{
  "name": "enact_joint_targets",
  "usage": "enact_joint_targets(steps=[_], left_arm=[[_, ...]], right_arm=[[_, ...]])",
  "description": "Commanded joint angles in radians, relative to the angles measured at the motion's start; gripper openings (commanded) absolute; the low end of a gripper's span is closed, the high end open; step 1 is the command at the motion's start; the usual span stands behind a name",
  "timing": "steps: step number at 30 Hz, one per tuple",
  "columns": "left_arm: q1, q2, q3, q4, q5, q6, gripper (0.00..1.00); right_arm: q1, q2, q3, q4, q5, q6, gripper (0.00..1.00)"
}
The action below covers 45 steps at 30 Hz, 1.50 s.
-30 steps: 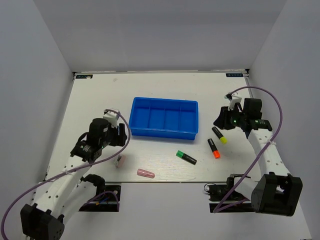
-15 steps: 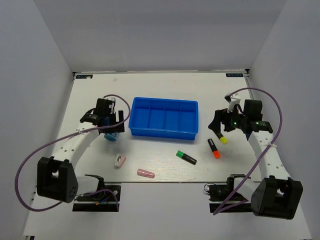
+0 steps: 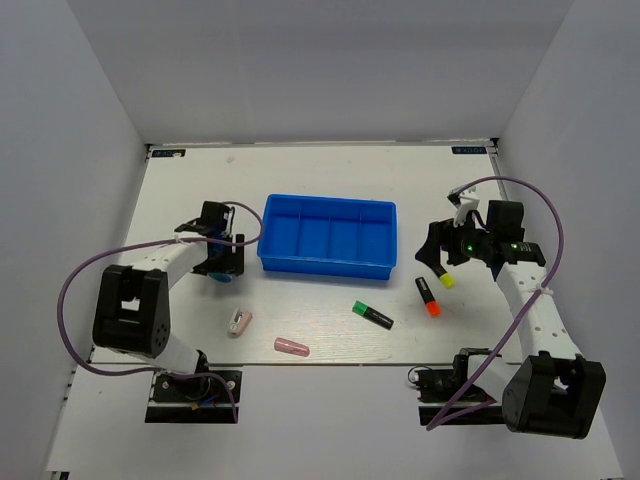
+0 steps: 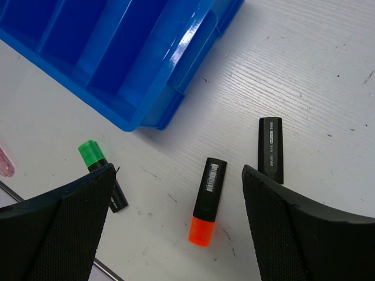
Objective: Sort the stationery into containers
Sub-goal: Grab a piece of stationery with the left arm, then place the stationery into the container
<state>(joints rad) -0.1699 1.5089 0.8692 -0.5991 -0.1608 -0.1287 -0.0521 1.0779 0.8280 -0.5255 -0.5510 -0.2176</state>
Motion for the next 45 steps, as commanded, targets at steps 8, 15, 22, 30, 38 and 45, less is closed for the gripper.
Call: enact_joint_targets(steps=[8,15,22,30,38,45], left_arm=[[0.013,-0.016,-0.029,0.087,-0.026,0.017,0.04],[-0.003,-0.242,0.069,-0.01,-0.014,-0.029,0.0],[-0.158,-0.213,0.353,-0.102,-0.003,-0.074,0.0],[-0.315,0.008,0.471,-0.052,0.035,-0.117,0.0],[-0.349,0.152,0.508,-0.033,-0.006,-0.129,0.0],[-0.358,0.2,0.531,-0.071,-0.029,-0.127,0.64]], right_arm=[[-0.015,-0.021,-0.001,-0.013,-0.047,-0.016,0.9],[-0.02,-0.018,-0.006,-0.018,-0.092,-0.026,0.25],[-0.023,-0.007,-0.001,-0.024,-0.089,-0.032,0.01],[-0.031,0.002,0.003,-0.034,-0.069,-0.029,0.02],[-0.051,-0.006,0.006,-0.039,-0.075,-0.022,0.04],[-0.057,-0.006,0.008,-0.041,-0.087,-0.028,0.22]])
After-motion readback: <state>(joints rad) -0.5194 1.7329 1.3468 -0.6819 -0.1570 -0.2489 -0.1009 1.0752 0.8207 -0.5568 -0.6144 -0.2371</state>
